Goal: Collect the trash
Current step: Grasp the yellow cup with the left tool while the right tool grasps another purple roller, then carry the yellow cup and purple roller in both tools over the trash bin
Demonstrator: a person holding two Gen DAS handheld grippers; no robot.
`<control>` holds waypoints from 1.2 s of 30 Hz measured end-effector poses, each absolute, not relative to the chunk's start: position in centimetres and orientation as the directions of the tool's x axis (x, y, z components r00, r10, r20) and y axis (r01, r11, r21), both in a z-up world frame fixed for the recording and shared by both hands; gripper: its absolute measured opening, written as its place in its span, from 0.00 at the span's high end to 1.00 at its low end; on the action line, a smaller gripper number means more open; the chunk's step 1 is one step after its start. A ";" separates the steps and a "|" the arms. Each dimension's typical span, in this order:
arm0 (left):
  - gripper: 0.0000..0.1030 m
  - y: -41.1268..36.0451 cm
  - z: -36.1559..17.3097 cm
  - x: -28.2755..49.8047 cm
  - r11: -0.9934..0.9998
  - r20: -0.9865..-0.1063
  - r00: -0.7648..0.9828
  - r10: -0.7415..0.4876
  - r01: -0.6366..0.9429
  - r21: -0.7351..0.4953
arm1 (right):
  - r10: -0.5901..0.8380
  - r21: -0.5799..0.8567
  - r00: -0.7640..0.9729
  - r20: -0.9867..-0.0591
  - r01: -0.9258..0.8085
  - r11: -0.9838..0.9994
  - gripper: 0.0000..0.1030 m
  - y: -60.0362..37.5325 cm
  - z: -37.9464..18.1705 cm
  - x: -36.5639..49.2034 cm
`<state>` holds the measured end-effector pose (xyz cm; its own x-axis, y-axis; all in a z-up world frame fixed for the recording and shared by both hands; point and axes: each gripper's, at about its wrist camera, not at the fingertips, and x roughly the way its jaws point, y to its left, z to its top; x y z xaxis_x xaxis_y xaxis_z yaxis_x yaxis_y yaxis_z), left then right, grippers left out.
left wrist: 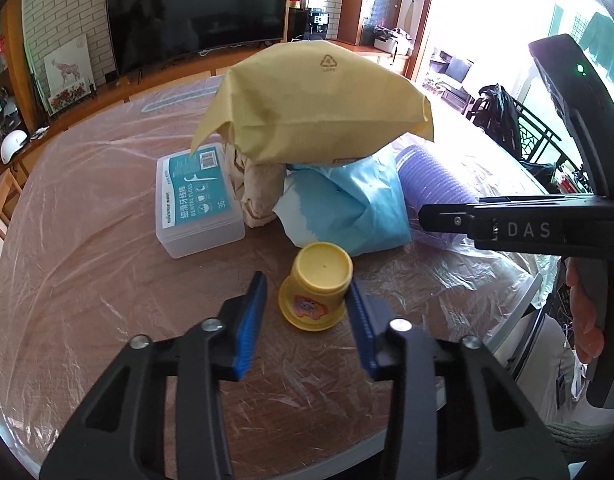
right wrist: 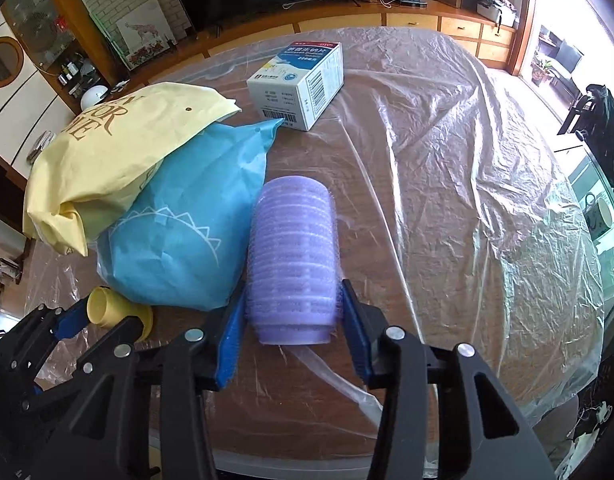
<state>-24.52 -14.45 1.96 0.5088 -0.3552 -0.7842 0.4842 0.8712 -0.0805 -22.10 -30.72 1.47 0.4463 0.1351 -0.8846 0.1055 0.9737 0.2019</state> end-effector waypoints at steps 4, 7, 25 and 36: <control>0.68 -14.7 1.9 -24.7 0.871 -0.784 0.512 -0.350 0.487 -0.071 | 0.161 0.232 0.459 -0.874 0.104 0.967 0.57 -31.2 1.7 -22.4; 0.68 -14.9 1.9 -25.0 0.869 -0.783 0.510 -0.354 0.489 -0.074 | 0.179 0.253 0.466 -0.866 0.101 0.962 0.58 -31.7 1.9 -22.7; 0.69 -14.1 3.6 -26.5 0.883 -0.767 0.541 -0.346 0.463 -0.071 | 0.308 0.365 0.503 -0.807 0.015 0.931 0.58 -33.2 4.5 -24.8; 0.69 -13.9 4.4 -28.5 0.885 -0.764 0.550 -0.336 0.462 -0.057 | 0.359 0.363 0.489 -0.795 -0.091 0.927 0.58 -33.2 5.5 -28.2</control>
